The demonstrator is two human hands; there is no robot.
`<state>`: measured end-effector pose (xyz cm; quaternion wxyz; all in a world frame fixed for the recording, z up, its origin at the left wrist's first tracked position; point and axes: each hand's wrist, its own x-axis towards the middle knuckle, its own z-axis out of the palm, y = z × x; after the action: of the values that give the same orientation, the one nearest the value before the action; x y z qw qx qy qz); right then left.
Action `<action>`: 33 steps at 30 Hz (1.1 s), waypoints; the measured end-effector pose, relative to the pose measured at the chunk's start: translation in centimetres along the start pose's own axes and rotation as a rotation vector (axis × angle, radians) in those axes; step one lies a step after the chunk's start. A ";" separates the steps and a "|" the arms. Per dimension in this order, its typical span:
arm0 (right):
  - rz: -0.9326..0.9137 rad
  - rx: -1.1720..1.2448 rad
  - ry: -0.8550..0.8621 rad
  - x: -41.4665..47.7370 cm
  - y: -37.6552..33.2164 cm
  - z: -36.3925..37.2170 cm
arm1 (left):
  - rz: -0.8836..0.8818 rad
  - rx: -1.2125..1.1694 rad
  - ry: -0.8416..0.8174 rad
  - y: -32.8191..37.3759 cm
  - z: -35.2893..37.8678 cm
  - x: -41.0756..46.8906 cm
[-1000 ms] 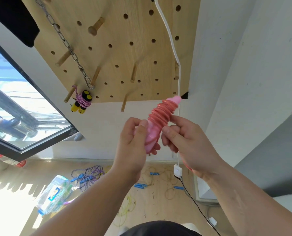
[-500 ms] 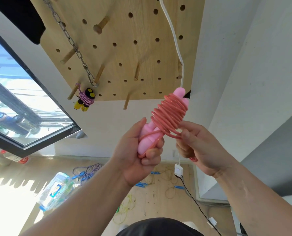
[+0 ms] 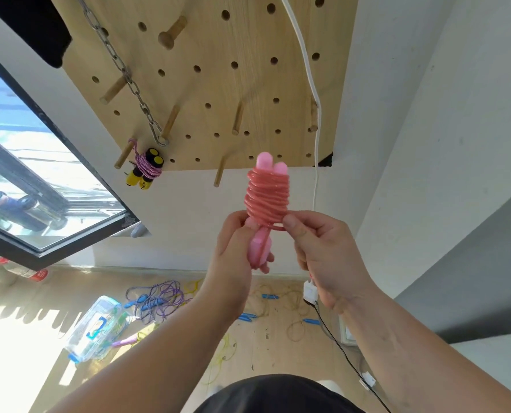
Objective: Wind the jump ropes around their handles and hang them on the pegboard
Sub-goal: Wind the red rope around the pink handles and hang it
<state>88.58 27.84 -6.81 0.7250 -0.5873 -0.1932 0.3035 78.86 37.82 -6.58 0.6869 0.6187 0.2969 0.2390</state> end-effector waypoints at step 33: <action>0.491 0.305 -0.186 0.8 -0.4 -1.7 | 0.308 0.907 -0.222 1.8 -3.7 0.8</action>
<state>90.37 27.11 -6.93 0.6890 -0.4704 -0.0631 0.5477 76.84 41.22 -5.09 0.3323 0.9141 0.2009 0.1169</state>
